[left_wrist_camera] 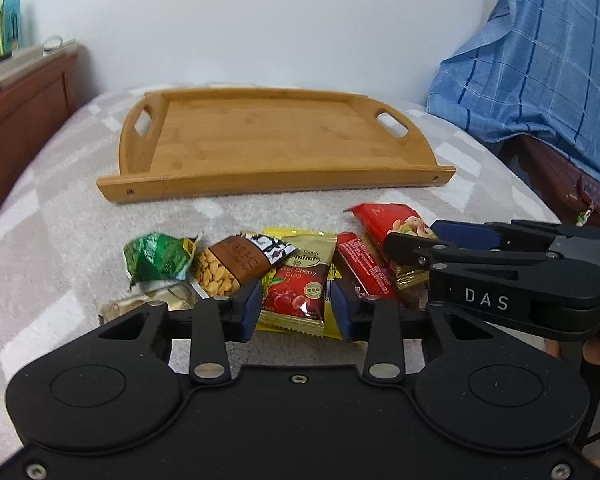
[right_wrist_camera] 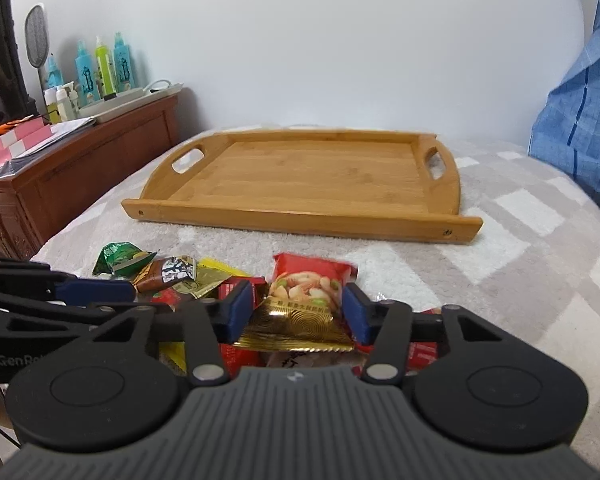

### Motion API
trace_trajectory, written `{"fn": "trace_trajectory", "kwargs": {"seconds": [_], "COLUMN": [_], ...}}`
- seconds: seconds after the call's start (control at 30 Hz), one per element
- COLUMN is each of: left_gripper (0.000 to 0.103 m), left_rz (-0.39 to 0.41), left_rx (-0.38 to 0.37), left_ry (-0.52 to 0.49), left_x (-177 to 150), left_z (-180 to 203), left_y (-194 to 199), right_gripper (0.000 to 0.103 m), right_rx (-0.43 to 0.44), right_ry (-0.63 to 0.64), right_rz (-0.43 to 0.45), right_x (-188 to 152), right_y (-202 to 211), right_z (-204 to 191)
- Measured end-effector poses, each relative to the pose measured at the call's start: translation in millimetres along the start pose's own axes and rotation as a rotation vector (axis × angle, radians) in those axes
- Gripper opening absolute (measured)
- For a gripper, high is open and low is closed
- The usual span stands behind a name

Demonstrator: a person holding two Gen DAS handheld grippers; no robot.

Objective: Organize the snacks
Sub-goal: 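Grasp the yellow cherry-drop packet with the left tool while the right tool grasps the red-gold nut packet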

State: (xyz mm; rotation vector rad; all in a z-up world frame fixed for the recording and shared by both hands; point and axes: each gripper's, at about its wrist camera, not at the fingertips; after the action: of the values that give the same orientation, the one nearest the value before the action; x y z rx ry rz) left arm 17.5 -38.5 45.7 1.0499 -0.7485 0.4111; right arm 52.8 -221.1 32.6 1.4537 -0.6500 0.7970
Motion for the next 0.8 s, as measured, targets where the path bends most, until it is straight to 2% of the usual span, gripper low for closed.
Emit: {"fn": "trace_trajectory", "kwargs": {"seconds": [0.2, 0.3, 0.57, 0.6, 0.63, 0.7, 0.8], "left_gripper": [0.035, 0.035, 0.035, 0.035, 0.039, 0.041, 0.042], "left_rz": [-0.010, -0.002, 0.010, 0.012, 0.016, 0.025, 0.029], "left_rx": [-0.022, -0.025, -0.050, -0.060, -0.075, -0.093, -0.111], "left_ry": [0.039, 0.051, 0.044, 0.044, 0.049, 0.073, 0.097], "left_x": [2, 3, 11, 12, 12, 13, 14], "left_z": [-10, -11, -9, -9, -10, -12, -15], "left_y": [-12, -17, -19, -20, -20, -21, -22], "right_gripper": [0.055, 0.063, 0.064, 0.062, 0.054, 0.049, 0.047], "right_rx": [0.010, 0.014, 0.036, 0.036, 0.041, 0.045, 0.045], "right_ry": [0.002, -0.006, -0.029, -0.029, -0.030, -0.043, -0.061], "right_rz": [-0.012, -0.020, -0.056, -0.060, -0.067, -0.077, -0.070], "right_x": [0, 1, 14, 15, 16, 16, 14], "right_y": [-5, -7, -17, -18, -20, -22, -21], "right_z": [1, 1, 6, 7, 7, 8, 11]}}
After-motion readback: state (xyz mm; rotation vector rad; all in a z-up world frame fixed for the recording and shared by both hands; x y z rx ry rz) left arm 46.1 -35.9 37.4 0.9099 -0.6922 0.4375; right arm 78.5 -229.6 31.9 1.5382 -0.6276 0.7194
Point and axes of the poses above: each gripper's, at about its wrist camera, not at the fingertips, and y roughly against the way its jaws point, z to its right, x to its top, and after that the axes turned 13 degrees about -x, right-handed
